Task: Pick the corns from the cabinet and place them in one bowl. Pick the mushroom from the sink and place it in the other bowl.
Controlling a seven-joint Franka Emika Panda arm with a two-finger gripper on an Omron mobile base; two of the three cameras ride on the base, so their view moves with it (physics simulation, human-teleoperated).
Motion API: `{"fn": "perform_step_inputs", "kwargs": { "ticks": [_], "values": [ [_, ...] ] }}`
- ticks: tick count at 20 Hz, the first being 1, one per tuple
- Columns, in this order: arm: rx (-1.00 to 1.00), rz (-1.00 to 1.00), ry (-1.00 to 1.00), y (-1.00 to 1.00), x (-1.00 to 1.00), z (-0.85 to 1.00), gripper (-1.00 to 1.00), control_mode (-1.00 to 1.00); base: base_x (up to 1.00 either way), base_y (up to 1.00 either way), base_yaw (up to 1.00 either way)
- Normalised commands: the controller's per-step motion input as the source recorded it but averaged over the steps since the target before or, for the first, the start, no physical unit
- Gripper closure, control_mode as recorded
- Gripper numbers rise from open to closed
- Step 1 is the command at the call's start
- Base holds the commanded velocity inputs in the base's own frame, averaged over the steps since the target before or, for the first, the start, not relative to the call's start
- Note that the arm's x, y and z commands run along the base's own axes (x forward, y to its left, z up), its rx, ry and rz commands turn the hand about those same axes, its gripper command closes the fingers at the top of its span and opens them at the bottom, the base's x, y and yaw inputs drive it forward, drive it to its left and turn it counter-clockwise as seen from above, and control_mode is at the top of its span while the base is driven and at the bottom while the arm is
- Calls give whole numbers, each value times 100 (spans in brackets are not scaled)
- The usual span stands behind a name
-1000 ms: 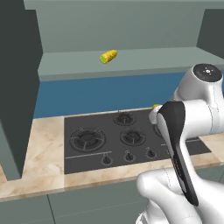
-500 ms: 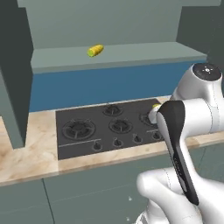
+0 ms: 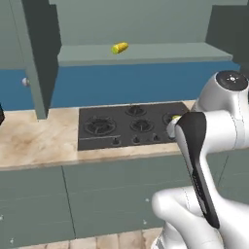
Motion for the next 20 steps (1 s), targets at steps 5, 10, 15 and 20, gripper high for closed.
{"fn": "perform_step_inputs", "kwargs": {
  "ticks": [5, 10, 15, 20],
  "values": [
    [0, 0, 0, 0, 0, 0, 100, 100, -20, -6, 90],
    [0, 0, 0, 0, 0, 0, 100, 100, -11, -5, 100],
    [0, 0, 0, 0, 0, 0, 100, 100, -2, 0, 100],
    [0, 0, 0, 0, 0, 0, 100, 100, 0, 0, 100]
  ]
}}
